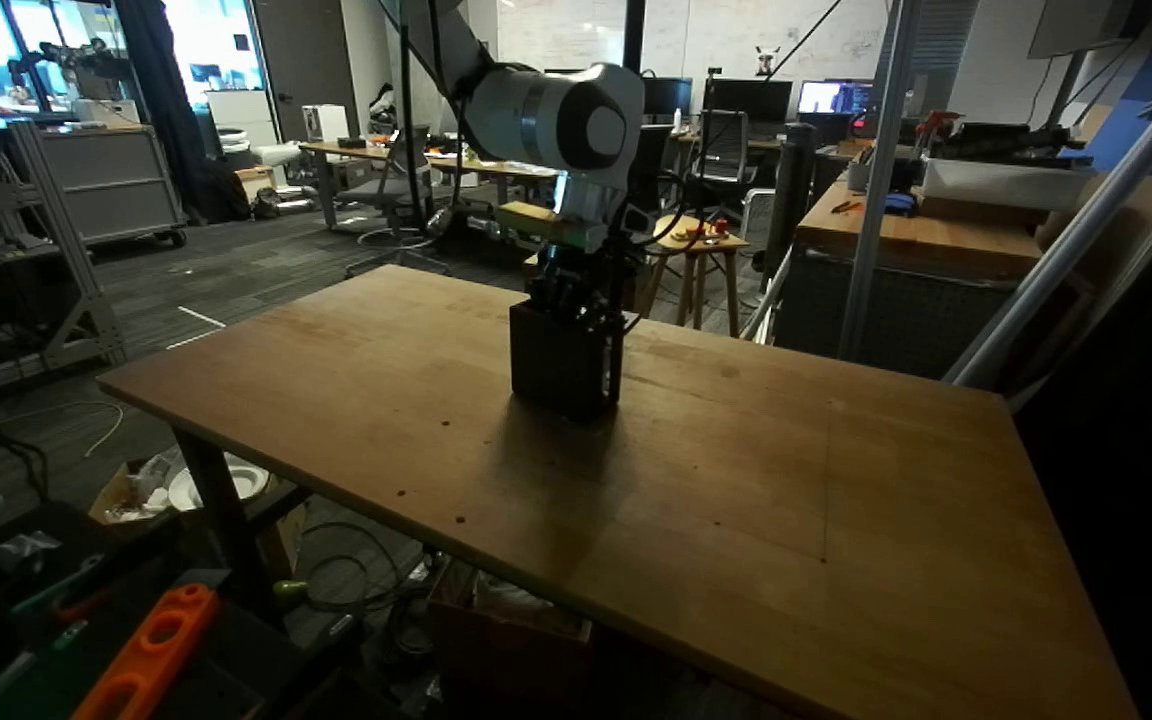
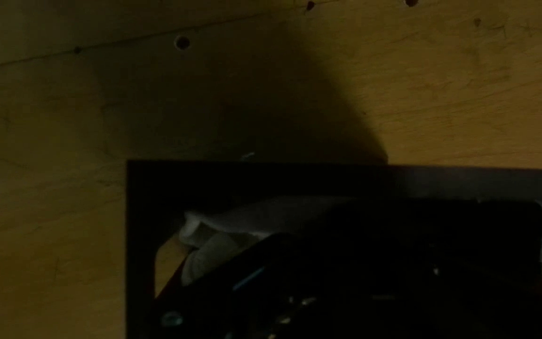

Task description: Put the towel in the box

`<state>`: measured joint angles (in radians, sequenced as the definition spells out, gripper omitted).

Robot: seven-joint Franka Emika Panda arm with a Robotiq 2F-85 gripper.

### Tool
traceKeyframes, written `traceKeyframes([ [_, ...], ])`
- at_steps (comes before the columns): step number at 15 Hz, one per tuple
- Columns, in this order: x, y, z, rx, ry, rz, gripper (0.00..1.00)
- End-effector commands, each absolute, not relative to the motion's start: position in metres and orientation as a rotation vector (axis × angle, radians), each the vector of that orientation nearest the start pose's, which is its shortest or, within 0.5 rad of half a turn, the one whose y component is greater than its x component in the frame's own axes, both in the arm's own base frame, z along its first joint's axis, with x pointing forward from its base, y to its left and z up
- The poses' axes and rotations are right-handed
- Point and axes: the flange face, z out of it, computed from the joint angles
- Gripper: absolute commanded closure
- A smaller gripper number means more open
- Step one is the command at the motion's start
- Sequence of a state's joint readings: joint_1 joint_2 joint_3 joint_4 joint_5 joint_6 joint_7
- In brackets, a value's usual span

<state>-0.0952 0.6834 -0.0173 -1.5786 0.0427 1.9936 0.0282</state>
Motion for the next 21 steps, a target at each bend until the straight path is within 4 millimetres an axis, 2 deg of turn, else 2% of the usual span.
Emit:
traceKeyframes([
  [1,0.652,-0.084,0.214,-3.022,0.232,0.332,1.0],
  [5,0.648,-0.101,0.199,-2.988,0.206,0.283,1.0],
  [10,0.639,-0.112,0.196,-2.96,0.147,0.296,1.0],
  [12,0.633,-0.114,0.206,-2.974,0.113,0.307,1.0],
  [15,0.628,-0.113,0.234,-3.018,0.039,0.316,1.0],
  [21,0.632,-0.093,0.315,-3.13,-0.121,0.234,1.0],
])
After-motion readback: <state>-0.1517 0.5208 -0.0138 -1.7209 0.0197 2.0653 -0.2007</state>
